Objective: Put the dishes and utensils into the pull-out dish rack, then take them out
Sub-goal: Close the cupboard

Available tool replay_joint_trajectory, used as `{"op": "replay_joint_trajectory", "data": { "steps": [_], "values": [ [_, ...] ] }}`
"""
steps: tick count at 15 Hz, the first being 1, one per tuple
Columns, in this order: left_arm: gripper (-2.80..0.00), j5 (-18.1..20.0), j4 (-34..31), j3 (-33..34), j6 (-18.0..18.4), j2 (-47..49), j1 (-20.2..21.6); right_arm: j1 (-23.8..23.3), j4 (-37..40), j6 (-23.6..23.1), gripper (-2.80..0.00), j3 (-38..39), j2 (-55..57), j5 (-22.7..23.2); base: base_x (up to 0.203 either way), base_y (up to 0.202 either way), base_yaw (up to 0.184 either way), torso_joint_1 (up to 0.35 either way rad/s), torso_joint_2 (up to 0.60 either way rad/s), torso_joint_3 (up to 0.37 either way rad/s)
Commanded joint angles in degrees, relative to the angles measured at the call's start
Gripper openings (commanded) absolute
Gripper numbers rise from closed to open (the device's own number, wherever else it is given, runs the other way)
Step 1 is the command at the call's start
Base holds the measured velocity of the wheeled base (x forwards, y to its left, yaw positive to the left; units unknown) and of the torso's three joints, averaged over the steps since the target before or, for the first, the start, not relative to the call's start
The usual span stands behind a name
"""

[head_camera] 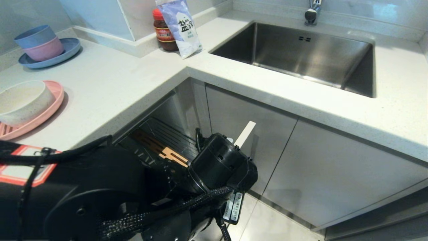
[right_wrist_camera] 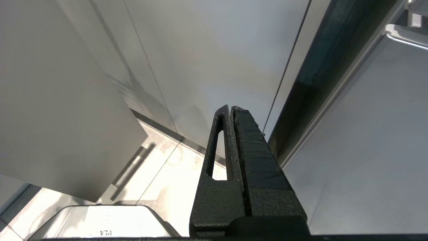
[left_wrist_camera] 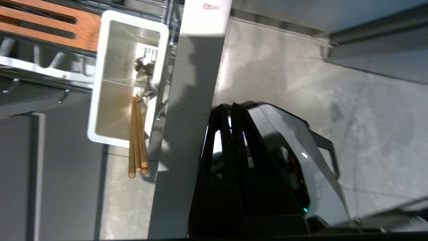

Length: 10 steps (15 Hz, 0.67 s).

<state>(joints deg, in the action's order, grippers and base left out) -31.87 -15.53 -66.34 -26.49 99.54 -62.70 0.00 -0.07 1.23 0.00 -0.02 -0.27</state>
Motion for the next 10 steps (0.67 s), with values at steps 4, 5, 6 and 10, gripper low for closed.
{"op": "replay_joint_trajectory", "data": {
  "steps": [4, 5, 6, 10],
  "values": [
    [-2.80, -4.87, -0.03, -0.02, 1.45, -0.06, 2.87, 0.00, -0.01, 0.00, -2.80, 0.09, -0.15, 0.00, 0.000, 0.000, 0.000, 0.000, 0.00, 0.000],
    [-2.80, -5.70, -0.03, -0.02, 2.28, -0.21, 3.53, 0.00, -0.01, 0.00, -2.80, 0.09, -0.15, 0.00, 0.000, 0.000, 0.000, 0.000, 0.00, 0.000],
    [-2.80, -6.50, -0.03, -0.02, 2.82, -0.23, 4.54, 0.00, -0.01, 0.00, -2.80, 0.09, -0.15, 0.00, 0.000, 0.000, 0.000, 0.000, 0.00, 0.000],
    [-2.80, -8.46, -0.03, 0.07, 4.71, -0.15, 8.25, 0.00, -0.01, 0.00, -2.80, 0.09, -0.15, 0.00, 0.000, 0.000, 0.000, 0.000, 0.00, 0.000]
  ]
}}
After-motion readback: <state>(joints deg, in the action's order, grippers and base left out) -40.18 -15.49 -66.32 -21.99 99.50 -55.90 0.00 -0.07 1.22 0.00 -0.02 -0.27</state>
